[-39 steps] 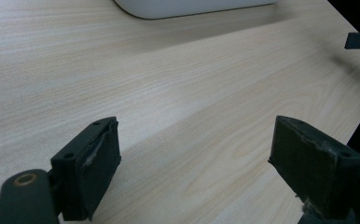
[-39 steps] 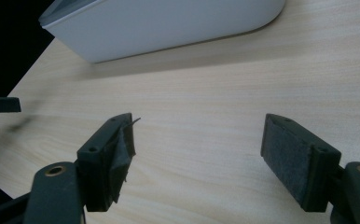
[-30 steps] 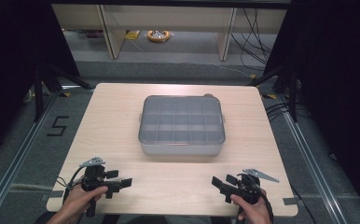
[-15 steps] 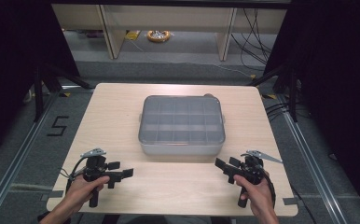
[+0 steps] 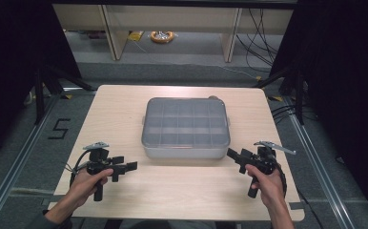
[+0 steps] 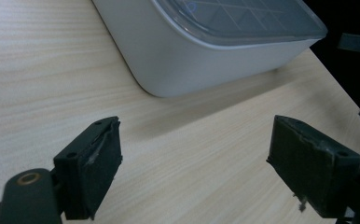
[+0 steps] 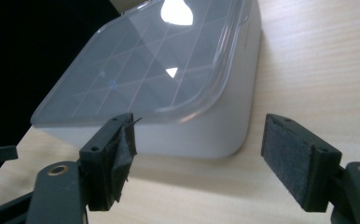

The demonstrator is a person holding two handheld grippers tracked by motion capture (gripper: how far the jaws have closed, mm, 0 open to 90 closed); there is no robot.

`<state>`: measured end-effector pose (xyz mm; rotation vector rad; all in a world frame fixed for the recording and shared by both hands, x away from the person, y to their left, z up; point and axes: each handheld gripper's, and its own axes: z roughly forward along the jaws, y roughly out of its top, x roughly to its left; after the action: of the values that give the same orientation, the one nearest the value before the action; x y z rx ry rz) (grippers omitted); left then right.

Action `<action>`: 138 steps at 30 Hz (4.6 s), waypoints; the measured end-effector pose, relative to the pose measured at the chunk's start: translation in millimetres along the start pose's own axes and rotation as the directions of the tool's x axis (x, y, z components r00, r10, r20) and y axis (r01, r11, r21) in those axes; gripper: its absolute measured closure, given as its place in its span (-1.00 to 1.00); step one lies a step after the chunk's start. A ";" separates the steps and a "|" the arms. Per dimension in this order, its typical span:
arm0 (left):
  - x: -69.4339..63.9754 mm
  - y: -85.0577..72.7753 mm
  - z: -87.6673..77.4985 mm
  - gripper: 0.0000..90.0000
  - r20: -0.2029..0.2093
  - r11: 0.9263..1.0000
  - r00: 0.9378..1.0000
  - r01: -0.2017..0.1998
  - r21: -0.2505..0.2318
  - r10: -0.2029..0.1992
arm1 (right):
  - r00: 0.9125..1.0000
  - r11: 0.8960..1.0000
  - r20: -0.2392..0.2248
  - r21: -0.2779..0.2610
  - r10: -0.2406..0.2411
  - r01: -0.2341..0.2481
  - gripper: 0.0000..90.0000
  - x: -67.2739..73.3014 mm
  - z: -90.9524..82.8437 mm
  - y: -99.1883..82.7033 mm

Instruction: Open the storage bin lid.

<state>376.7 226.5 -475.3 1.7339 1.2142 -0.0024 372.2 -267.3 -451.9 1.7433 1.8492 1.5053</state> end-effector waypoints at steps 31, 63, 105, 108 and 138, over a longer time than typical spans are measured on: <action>12.2 76.2 35.3 -0.54 -0.059 0.999 0.998 0.016 -0.050 -0.019 | 0.993 0.993 0.028 -0.027 0.118 -0.118 -0.38 -15.8 56.8 56.4; 36.9 112.8 84.9 -0.32 -0.068 0.995 0.993 0.099 -0.034 -0.101 | 0.982 0.982 -0.002 0.039 0.186 -0.186 -0.17 -25.1 105.7 67.6; 5.2 125.1 46.3 0.37 -0.006 0.982 0.999 0.033 -0.184 -0.034 | 0.993 0.972 -0.041 -0.203 0.115 -0.121 0.48 -5.0 62.9 77.4; 3.3 124.6 43.9 0.37 0.001 0.982 0.999 0.034 -0.186 -0.035 | 0.990 0.968 -0.043 -0.207 0.134 -0.140 0.48 -0.5 57.9 76.7; -2.2 102.1 27.4 0.42 0.010 0.986 1.000 0.017 -0.163 -0.016 | 0.996 0.978 -0.046 -0.186 0.082 -0.090 0.49 11.0 37.6 60.2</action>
<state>462.0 203.8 -417.0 1.5798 1.1892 0.0780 434.1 -251.0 -419.4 1.7373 1.6070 1.6953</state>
